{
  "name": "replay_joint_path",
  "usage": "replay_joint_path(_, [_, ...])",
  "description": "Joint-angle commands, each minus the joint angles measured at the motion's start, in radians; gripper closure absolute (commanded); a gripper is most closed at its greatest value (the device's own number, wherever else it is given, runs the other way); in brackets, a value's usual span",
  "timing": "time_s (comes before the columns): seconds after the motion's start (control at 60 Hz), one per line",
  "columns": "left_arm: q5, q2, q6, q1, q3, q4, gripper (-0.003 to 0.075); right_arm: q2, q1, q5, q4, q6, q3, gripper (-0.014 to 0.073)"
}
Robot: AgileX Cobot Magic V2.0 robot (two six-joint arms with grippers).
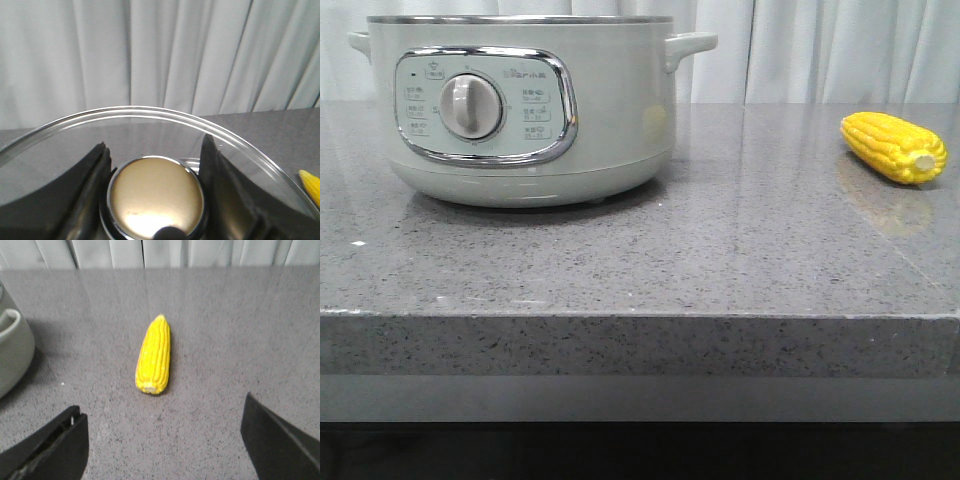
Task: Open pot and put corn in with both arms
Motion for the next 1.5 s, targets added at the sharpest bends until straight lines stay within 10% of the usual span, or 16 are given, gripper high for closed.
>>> replay_joint_path(0.0, [-0.087, -0.099, -0.005, 0.044, 0.009, -0.004, 0.0512, 0.088, 0.001, 0.007, -0.001, -0.009, -0.1, -0.0056])
replay_joint_path(1.267, [-0.066, -0.365, -0.005, 0.064, 0.168, -0.002, 0.0513, 1.087, 0.004, 0.128, 0.092, -0.099, -0.712, -0.0051])
replay_joint_path(1.483, [-0.066, -0.332, -0.005, 0.064, 0.168, -0.004, 0.0513, 1.113, 0.004, 0.145, 0.092, -0.1, -0.718, 0.0117])
